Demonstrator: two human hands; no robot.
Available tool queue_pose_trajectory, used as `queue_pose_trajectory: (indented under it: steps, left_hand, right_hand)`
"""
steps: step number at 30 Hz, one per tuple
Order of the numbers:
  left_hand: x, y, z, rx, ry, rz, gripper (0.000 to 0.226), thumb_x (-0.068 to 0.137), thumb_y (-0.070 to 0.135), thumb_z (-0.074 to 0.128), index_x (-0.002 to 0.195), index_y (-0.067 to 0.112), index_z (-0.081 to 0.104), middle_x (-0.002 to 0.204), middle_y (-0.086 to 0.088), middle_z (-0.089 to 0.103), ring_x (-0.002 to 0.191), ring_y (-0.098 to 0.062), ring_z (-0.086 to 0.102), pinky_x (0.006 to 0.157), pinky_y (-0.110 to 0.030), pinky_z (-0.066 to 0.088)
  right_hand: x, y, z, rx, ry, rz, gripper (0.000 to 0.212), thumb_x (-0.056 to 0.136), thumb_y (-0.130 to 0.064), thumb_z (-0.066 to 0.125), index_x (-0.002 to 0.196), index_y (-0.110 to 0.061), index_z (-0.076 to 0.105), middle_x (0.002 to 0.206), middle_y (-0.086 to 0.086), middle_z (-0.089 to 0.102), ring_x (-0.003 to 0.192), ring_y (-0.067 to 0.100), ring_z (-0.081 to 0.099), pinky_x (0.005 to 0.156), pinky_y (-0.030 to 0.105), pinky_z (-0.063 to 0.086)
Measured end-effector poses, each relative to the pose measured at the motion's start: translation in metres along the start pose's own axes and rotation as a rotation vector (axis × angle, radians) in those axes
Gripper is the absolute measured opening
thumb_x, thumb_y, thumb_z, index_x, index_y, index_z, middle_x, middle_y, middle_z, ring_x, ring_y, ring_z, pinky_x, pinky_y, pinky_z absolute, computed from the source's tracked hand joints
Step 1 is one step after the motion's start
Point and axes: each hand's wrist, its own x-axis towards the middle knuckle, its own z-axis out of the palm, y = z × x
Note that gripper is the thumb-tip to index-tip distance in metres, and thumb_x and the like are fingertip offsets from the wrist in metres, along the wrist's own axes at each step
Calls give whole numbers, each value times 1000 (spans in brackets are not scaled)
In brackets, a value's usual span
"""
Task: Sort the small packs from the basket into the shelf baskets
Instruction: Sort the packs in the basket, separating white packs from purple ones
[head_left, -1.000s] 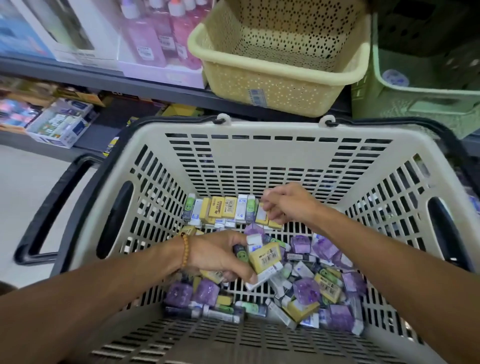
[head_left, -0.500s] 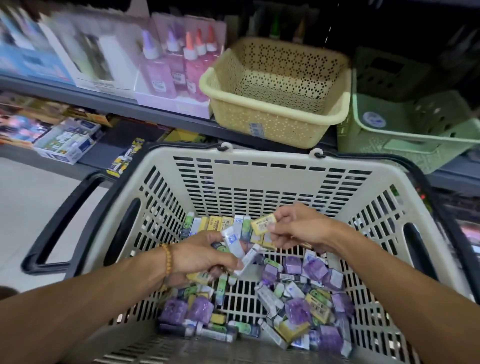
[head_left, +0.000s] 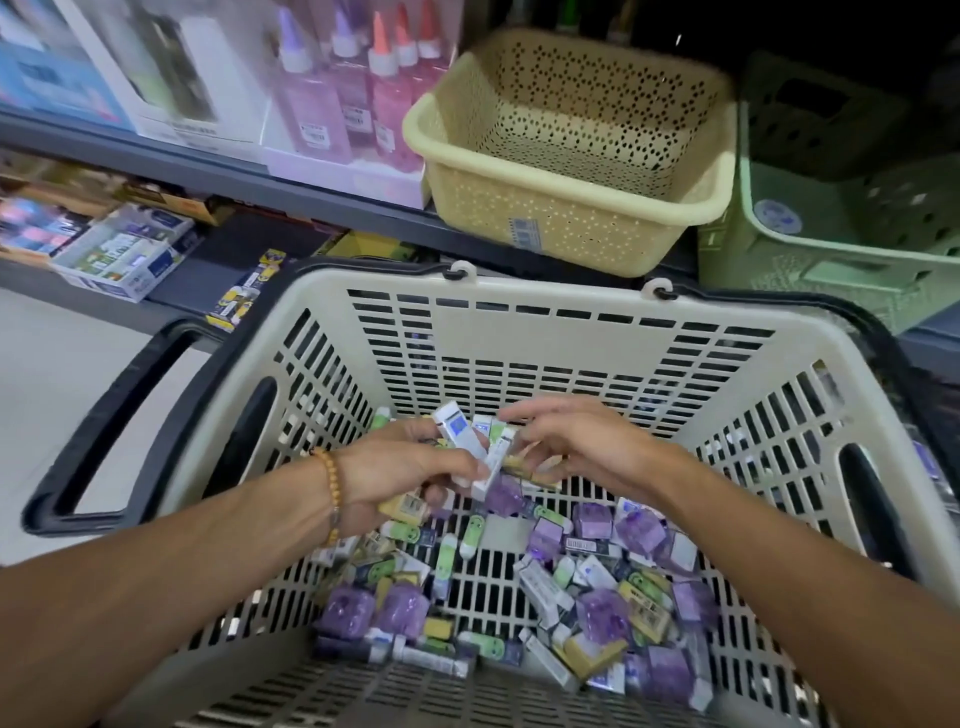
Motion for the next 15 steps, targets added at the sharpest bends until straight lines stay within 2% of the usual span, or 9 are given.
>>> queue_pose_trajectory:
  steps: [2, 4, 6, 8, 10, 12, 14, 15]
  left_hand:
    - [3, 2, 2, -62, 0, -3, 29, 70, 6, 79, 98, 8, 70, 81, -9, 71, 42, -8, 45, 43, -18, 40]
    - [4, 2, 4, -110, 25, -1, 25, 76, 5, 76, 100, 7, 69, 81, -9, 69, 42, -8, 46, 43, -19, 40]
    - [8, 1, 5, -108, 80, 30, 21, 81, 8, 73, 102, 7, 70, 84, -11, 68, 44, -9, 47, 45, -22, 45]
    - [12, -1, 6, 5, 146, 85, 17, 85, 14, 71, 101, 8, 72, 89, -11, 72, 49, -9, 48, 57, -26, 52]
    - [16, -3, 7, 125, 169, 107, 15, 86, 19, 71, 98, 10, 72, 94, -10, 73, 50, -8, 48, 71, -28, 56]
    - [18, -5, 8, 201, 146, 99, 12, 88, 21, 69, 93, 10, 69, 89, -8, 71, 50, -8, 49, 64, -21, 56]
    - [18, -7, 10, 259, 121, 63, 15, 88, 22, 68, 91, 7, 65, 82, -6, 69, 53, -10, 53, 54, -16, 53]
    - [18, -7, 10, 275, 106, 42, 16, 89, 23, 67, 91, 7, 63, 80, -4, 69, 52, -8, 53, 52, -15, 52]
  right_hand:
    - [-4, -6, 5, 88, -160, -8, 33, 89, -5, 62, 113, -26, 70, 104, 8, 73, 83, 16, 69, 71, 23, 55]
    - [-3, -6, 6, 148, -175, -14, 31, 90, 1, 63, 114, -17, 69, 100, 11, 74, 82, 19, 69, 72, 26, 58]
    - [-3, -3, 0, 181, -161, -5, 23, 90, -1, 63, 112, -7, 69, 98, 15, 73, 82, 21, 68, 75, 28, 59]
    - [-3, 4, -12, 164, -51, 45, 18, 92, -4, 61, 108, -3, 69, 94, 16, 72, 74, 17, 67, 70, 25, 58]
    - [-2, 17, -21, -24, 176, 112, 18, 96, -7, 57, 110, -4, 68, 88, 14, 70, 66, 12, 64, 63, 23, 54]
    - [0, 32, -22, -282, 361, 164, 21, 100, -10, 51, 114, -5, 66, 82, 9, 67, 66, 12, 62, 62, 27, 55]
    - [5, 43, -16, -295, 421, 179, 22, 101, -9, 49, 114, -5, 66, 80, 7, 65, 69, 14, 60, 70, 33, 56]
    - [9, 46, -12, -242, 435, 175, 21, 100, -7, 50, 114, -5, 66, 85, 8, 66, 73, 16, 61, 71, 31, 55]
